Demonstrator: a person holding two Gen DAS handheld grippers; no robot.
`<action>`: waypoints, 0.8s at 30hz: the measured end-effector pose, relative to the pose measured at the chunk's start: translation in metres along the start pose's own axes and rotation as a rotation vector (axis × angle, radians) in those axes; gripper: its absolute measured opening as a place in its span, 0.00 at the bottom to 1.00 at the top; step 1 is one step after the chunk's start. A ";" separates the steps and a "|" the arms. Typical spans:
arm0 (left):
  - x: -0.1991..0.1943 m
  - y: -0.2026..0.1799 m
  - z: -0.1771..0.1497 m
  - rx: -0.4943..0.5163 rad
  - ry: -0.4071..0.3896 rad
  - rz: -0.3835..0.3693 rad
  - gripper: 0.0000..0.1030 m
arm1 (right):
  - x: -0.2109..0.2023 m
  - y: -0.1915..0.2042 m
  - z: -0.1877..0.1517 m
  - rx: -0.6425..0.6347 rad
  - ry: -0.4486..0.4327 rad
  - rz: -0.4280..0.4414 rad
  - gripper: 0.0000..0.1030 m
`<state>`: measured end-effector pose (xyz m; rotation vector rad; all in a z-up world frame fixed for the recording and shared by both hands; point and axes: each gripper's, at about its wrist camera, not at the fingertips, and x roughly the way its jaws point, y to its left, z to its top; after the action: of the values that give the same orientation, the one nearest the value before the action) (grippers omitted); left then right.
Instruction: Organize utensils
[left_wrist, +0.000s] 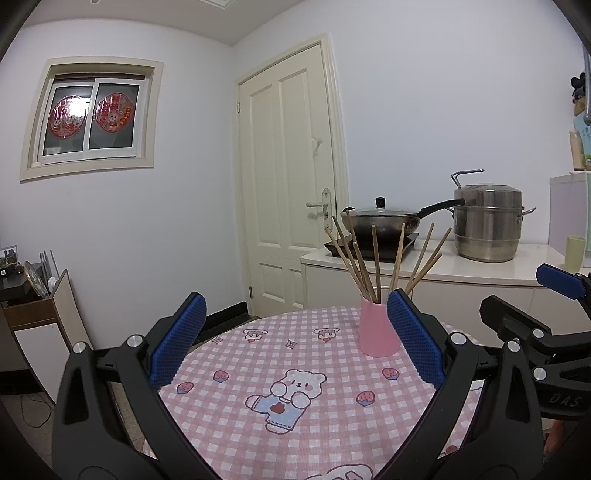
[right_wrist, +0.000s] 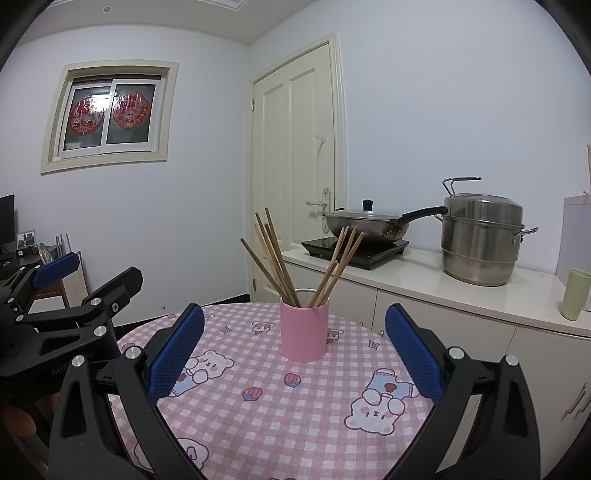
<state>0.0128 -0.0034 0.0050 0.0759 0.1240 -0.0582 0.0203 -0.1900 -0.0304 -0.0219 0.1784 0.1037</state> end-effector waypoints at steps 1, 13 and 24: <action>0.000 0.000 0.000 0.001 0.001 0.002 0.94 | 0.001 0.000 0.000 0.000 0.001 0.000 0.92; 0.001 0.001 -0.001 -0.002 0.008 0.005 0.94 | 0.004 0.000 -0.002 0.004 0.008 0.001 0.92; 0.001 0.001 -0.003 0.002 0.014 0.004 0.94 | 0.004 0.000 -0.003 0.005 0.009 0.000 0.92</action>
<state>0.0136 -0.0024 0.0016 0.0781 0.1383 -0.0540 0.0232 -0.1897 -0.0338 -0.0176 0.1881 0.1029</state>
